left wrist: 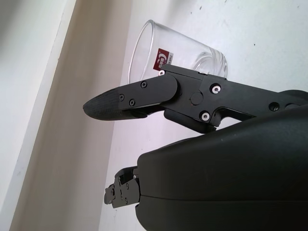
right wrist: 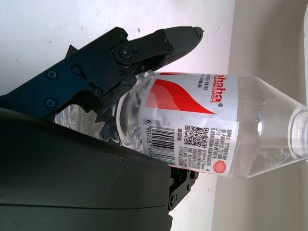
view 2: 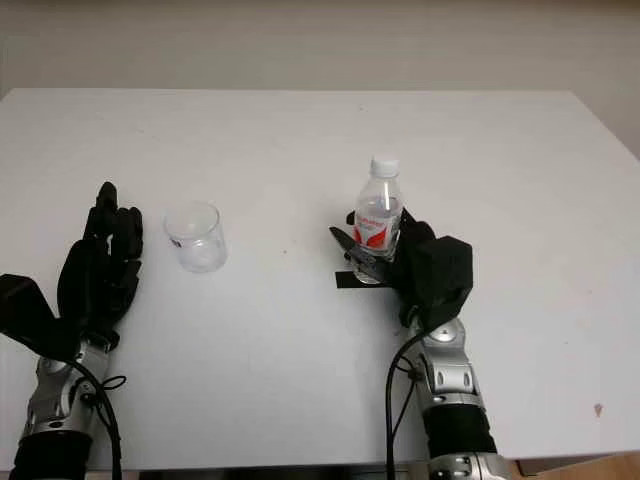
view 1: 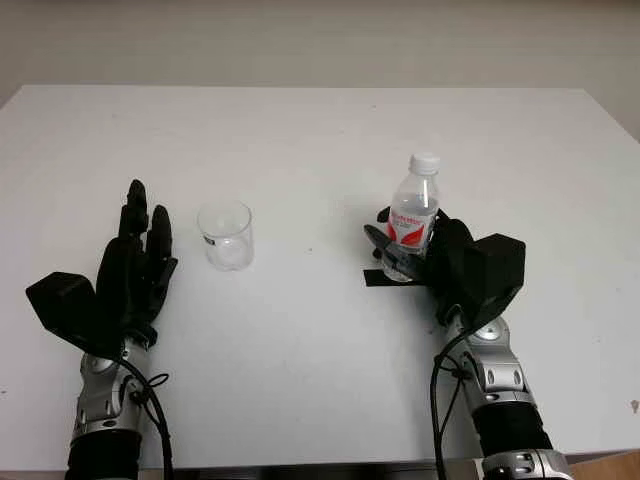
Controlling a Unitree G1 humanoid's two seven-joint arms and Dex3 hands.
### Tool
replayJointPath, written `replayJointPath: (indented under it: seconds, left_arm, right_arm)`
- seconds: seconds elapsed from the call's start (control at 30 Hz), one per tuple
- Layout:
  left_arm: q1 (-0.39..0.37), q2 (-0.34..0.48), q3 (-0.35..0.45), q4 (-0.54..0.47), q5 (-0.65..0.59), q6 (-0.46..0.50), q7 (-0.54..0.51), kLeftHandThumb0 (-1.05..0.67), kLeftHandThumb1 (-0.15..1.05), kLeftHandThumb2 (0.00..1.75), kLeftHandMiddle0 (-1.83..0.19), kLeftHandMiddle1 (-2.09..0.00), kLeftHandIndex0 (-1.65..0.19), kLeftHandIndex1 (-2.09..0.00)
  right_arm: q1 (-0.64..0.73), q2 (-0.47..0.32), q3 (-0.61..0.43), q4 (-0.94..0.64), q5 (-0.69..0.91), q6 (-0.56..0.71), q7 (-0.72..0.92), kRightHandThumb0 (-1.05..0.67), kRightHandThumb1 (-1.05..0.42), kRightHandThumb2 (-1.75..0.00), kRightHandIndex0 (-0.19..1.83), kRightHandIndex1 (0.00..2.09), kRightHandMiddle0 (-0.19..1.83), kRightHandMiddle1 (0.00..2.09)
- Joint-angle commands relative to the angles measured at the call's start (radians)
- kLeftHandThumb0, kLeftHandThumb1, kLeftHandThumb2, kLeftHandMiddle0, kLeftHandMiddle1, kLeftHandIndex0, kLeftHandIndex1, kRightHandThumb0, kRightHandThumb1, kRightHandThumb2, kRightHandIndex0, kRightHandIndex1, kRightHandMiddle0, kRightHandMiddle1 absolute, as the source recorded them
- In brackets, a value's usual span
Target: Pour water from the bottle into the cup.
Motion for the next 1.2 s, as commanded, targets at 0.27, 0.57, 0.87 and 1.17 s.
replayJointPath:
  seconds: [0.27,0.57,0.87,1.17]
  left_arm:
    - [0.020,0.003,0.007,0.002,-0.005,0.013,-0.004,-0.62,1.05,0.53,0.14,-0.05,0.17,-0.05]
    - [0.011,0.003,0.016,0.012,-0.008,0.011,0.003,-0.62,1.05,0.52,0.13,-0.06,0.16,-0.06]
    - [0.006,0.015,0.016,0.014,0.000,0.013,0.004,-0.62,1.05,0.53,0.12,-0.06,0.15,-0.06]
    - [0.006,0.019,0.017,0.016,-0.008,0.012,-0.014,-0.61,1.05,0.53,0.14,-0.05,0.17,-0.05]
  right_arm:
    - [-0.015,-0.007,-0.002,0.002,0.034,0.026,0.074,-0.51,-1.04,-0.16,0.78,2.09,0.47,2.09]
    - [-0.007,-0.073,0.052,-0.026,-0.013,0.053,0.171,-0.77,-0.90,-0.05,-0.14,0.25,-0.09,0.26]
    - [0.009,-0.072,0.056,-0.036,-0.010,0.054,0.168,-0.80,-0.87,-0.05,-0.17,0.11,-0.12,0.13]
    - [0.028,-0.076,0.043,-0.060,0.005,0.048,0.168,-0.80,-0.88,-0.05,-0.19,0.01,-0.18,0.06]
